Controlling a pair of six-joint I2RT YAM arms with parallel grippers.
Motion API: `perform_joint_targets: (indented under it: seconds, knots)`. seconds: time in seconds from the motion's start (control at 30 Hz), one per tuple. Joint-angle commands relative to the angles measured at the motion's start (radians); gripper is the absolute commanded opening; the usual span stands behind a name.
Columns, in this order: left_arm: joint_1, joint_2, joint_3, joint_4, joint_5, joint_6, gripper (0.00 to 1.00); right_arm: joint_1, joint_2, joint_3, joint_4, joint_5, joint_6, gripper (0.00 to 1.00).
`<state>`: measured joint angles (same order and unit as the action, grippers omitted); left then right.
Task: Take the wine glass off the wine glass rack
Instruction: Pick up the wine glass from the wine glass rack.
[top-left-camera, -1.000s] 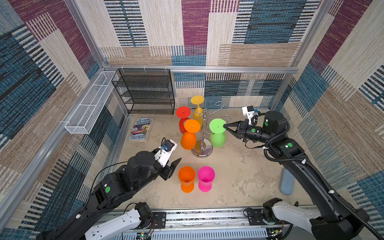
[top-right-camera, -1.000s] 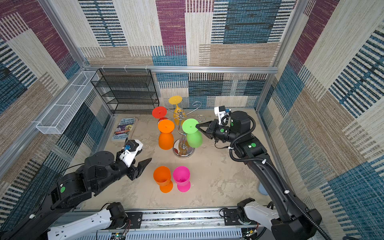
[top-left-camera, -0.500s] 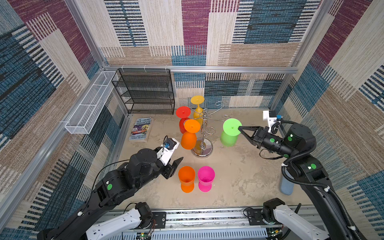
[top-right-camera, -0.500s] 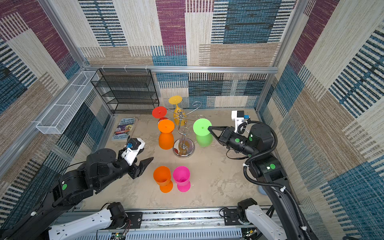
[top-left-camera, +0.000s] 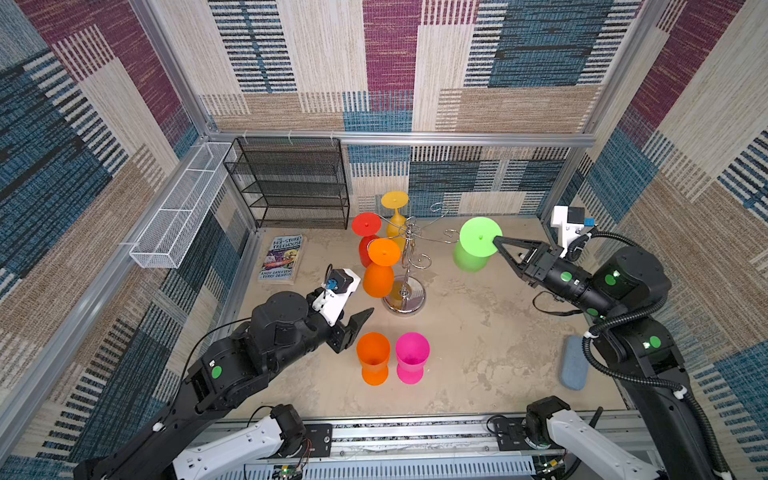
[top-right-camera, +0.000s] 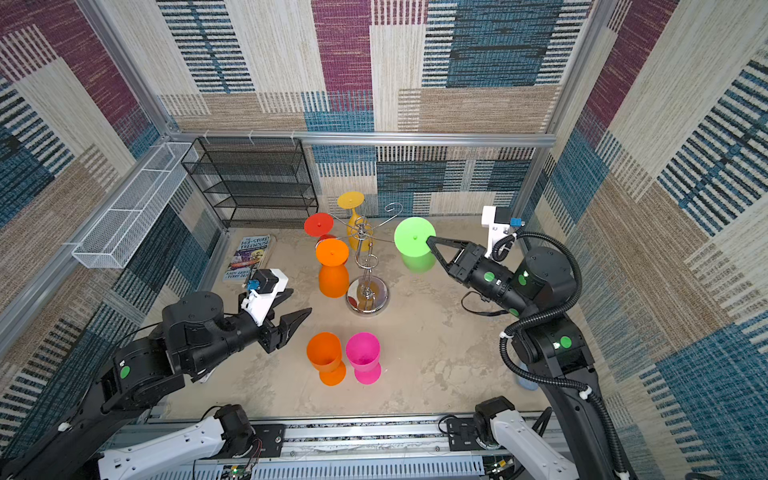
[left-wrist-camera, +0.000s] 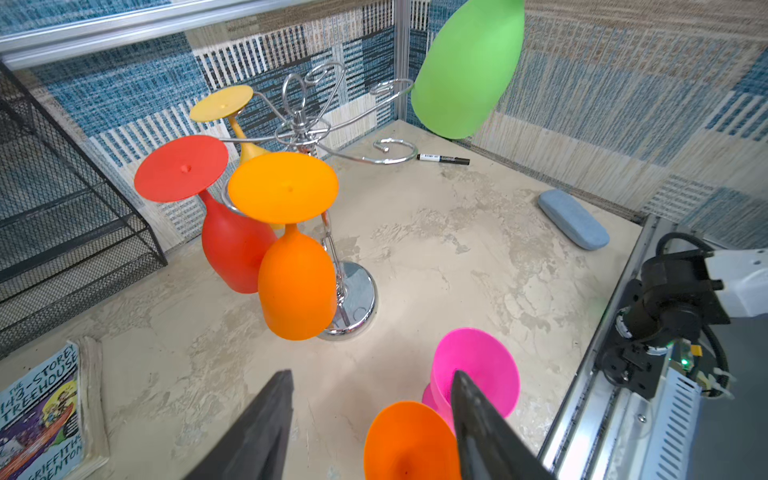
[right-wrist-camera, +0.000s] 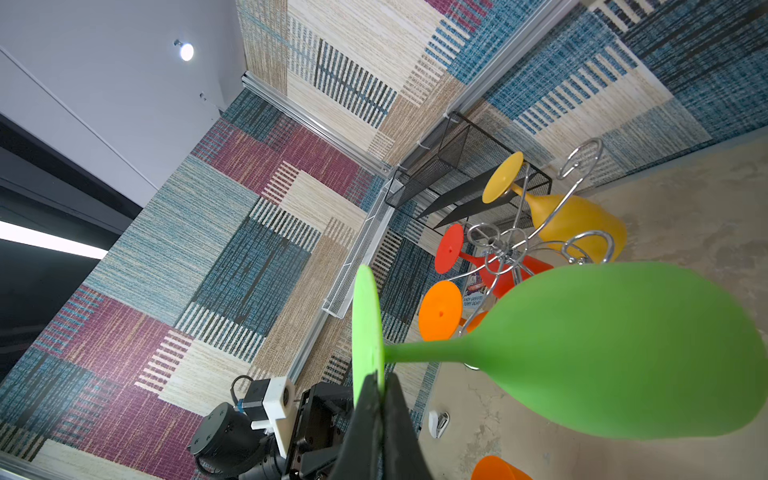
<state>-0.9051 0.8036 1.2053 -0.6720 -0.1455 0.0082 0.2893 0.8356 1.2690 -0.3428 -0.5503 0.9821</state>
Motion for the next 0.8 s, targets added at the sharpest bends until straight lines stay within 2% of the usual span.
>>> perform_joint_targets:
  seconds: [0.0,0.23,0.47,0.63,0.77]
  knots:
    - [0.013,0.032,0.022,0.087,0.064,0.028,0.63,0.000,0.014,0.042,0.120,-0.027,-0.021,0.00]
    - [0.118,0.138,0.056,0.207,0.242,0.008,0.65,0.001,0.046,0.083,0.232,-0.058,-0.023,0.00]
    - [0.259,0.207,0.045,0.393,0.457,-0.088,0.66,0.001,0.059,0.042,0.409,-0.101,0.024,0.00]
    - [0.358,0.233,0.013,0.571,0.638,-0.191,0.66,0.000,0.055,-0.053,0.639,-0.142,0.094,0.00]
    - [0.446,0.262,-0.047,0.824,0.845,-0.339,0.67,0.001,0.060,-0.155,0.916,-0.187,0.194,0.00]
